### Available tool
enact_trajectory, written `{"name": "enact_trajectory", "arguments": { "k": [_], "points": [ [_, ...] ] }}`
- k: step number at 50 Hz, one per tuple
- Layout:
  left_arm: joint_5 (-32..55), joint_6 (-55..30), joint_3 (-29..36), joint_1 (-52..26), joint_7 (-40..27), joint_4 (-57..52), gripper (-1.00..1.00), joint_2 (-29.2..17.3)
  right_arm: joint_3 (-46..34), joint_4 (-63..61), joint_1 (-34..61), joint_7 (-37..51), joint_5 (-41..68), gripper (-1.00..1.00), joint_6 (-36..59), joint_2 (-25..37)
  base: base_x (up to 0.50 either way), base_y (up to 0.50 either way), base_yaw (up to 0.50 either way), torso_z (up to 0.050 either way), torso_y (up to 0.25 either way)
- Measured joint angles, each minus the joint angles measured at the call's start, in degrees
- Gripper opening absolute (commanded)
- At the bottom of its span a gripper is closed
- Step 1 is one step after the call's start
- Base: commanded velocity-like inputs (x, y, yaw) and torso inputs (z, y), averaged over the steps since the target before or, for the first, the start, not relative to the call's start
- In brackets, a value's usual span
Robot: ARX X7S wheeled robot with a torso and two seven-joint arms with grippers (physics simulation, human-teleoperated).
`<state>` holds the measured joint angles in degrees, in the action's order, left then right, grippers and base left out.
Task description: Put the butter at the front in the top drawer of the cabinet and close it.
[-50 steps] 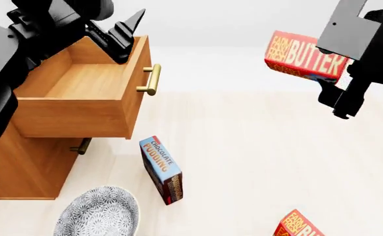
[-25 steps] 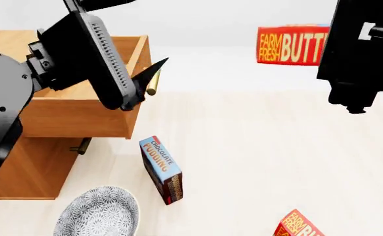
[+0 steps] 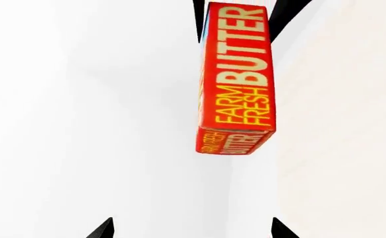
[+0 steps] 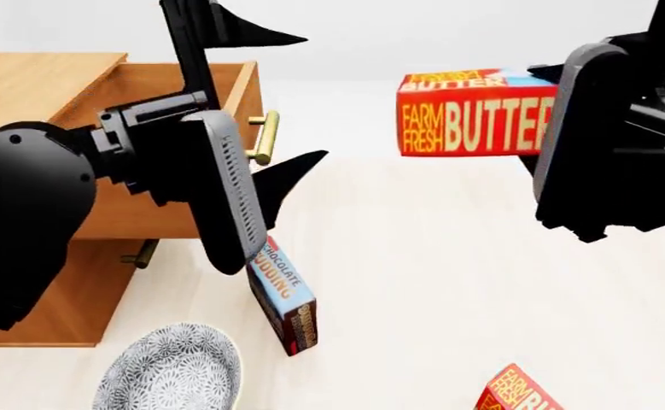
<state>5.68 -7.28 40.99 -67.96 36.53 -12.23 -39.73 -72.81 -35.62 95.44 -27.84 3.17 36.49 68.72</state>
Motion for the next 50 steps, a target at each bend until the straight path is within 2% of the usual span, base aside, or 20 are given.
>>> {"name": "enact_trajectory", "arguments": {
  "k": [21,50],
  "points": [
    [-3.2,5.9,2.5,1.7,-1.1,1.3,1.00,1.4,3.6,-4.6,-0.4,1.4,7.3,-1.00,0.6,0.5,0.00,0.00,0.00,0.000,0.001],
    [-4.9,8.2,4.4,1.8,-2.0,2.1,1.00,4.5,4.2,-6.0,-0.9,1.3,8.7,-1.00,1.2,-0.3,0.00,0.00,0.00,0.000,0.001]
  ]
}}
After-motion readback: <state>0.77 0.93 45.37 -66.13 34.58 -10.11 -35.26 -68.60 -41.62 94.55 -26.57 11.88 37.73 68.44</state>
